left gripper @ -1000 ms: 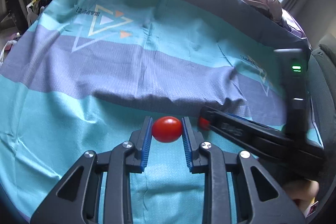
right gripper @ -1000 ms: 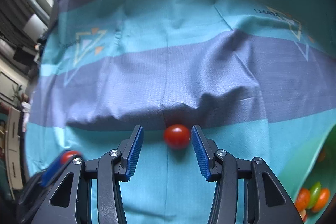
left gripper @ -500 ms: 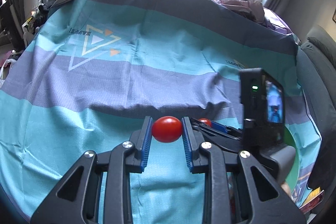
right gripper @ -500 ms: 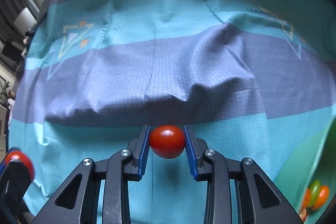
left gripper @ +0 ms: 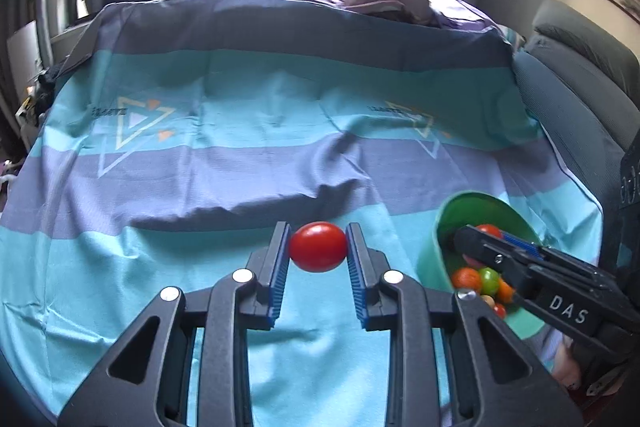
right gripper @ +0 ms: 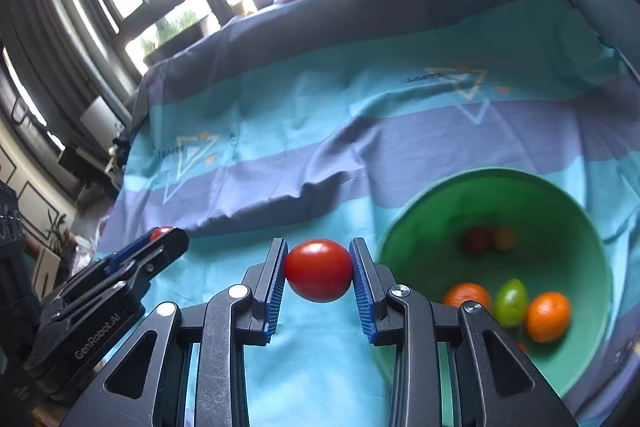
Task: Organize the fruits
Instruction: 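Carry both red cherry tomatoes over the green bowl and open both grippers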
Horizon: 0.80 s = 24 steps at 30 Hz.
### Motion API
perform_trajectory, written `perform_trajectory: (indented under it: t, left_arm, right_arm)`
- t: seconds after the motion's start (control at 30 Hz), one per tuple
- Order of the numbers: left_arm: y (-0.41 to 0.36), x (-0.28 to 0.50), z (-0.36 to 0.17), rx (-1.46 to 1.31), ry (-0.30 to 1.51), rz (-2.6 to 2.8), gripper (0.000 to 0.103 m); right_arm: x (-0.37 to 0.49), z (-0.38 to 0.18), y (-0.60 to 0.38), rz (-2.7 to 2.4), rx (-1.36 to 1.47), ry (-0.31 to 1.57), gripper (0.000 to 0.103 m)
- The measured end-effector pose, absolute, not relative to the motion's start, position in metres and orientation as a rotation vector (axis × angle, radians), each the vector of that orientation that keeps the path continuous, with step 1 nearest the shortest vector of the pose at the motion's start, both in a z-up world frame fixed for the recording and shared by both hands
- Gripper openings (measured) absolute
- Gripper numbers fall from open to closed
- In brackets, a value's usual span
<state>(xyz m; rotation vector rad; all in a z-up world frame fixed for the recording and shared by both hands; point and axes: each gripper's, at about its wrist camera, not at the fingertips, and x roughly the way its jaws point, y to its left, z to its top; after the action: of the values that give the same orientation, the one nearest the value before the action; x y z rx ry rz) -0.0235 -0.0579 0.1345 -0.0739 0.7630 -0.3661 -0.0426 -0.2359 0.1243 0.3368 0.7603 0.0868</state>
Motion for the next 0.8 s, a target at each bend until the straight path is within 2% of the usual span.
perform_trajectory:
  t: [0.47,0.8]
  left_arm:
    - [-0.179,-0.035,0.112,0.047,0.821,-0.540,0.028]
    - [-0.212,-0.022,0.081,0.086,0.929,-0.553,0.029]
  right_arm:
    - [-0.073,0.112,-0.318,-0.088,0.425,0.714,0.034]
    - [-0.073,0.089,-0.353,-0.172,0.487,0.780,0.034]
